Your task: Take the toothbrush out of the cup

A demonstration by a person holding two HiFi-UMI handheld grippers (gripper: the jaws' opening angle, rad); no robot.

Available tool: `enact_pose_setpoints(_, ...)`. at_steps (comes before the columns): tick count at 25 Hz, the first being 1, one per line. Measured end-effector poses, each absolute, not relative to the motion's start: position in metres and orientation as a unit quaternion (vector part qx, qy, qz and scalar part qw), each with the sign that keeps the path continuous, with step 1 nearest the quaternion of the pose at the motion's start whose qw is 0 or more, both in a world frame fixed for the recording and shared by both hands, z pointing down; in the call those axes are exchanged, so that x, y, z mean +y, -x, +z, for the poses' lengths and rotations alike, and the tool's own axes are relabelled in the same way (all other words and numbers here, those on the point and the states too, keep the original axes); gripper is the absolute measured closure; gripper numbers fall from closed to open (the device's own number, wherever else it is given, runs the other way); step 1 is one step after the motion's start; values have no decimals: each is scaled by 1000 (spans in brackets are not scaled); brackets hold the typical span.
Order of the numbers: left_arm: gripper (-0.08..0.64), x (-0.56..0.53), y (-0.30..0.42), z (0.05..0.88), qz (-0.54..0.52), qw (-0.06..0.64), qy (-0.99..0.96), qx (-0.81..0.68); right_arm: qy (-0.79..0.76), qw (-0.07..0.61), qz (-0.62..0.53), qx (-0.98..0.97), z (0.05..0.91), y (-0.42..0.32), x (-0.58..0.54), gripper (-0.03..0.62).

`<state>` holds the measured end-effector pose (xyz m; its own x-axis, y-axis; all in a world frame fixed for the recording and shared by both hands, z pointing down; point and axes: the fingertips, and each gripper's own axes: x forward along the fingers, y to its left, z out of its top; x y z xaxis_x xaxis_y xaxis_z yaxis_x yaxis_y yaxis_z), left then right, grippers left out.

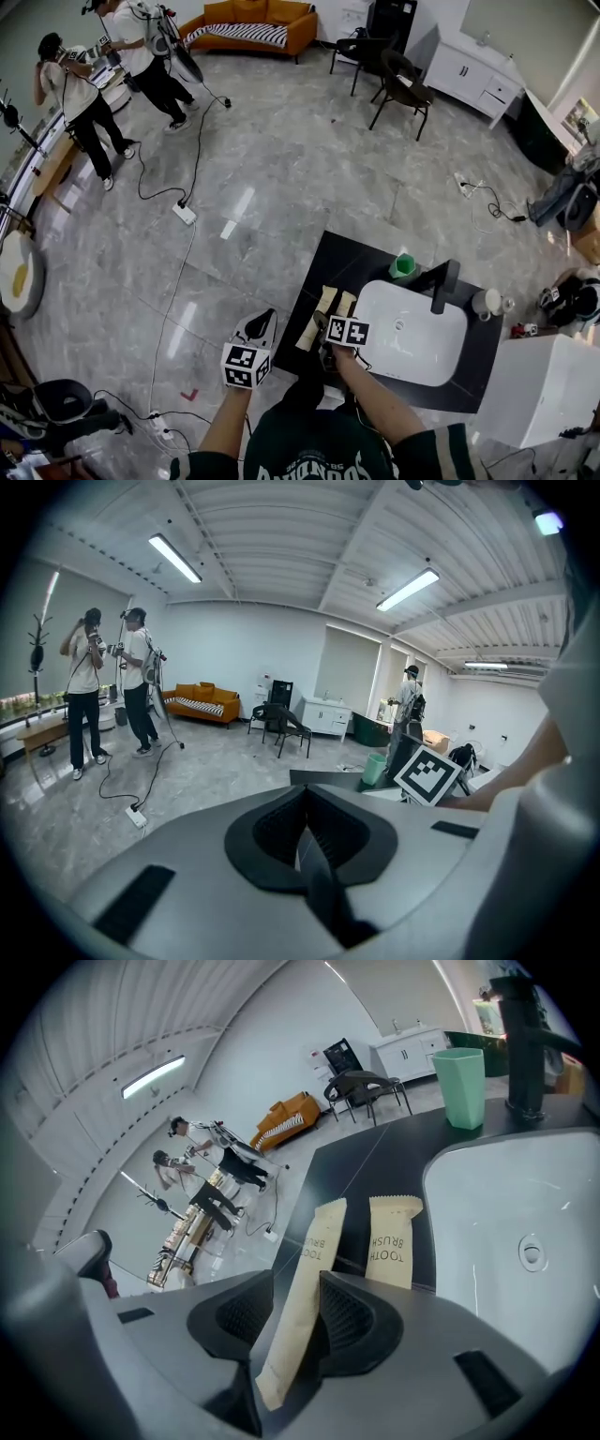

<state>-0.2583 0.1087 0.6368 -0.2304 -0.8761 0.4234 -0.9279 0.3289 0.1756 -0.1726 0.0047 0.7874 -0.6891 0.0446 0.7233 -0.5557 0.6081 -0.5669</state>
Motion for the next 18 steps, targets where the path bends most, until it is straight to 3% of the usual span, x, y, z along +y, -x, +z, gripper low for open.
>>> enact_pose_setpoints(6, 549, 86, 244, 633, 60, 222, -600, -767, -153, 335, 424, -828, 772, 160, -4, 440)
enact_pose_setpoints(18, 548, 8, 182, 617, 67, 203, -669, -712, -177, 279, 364, -871, 720, 96, -51, 520)
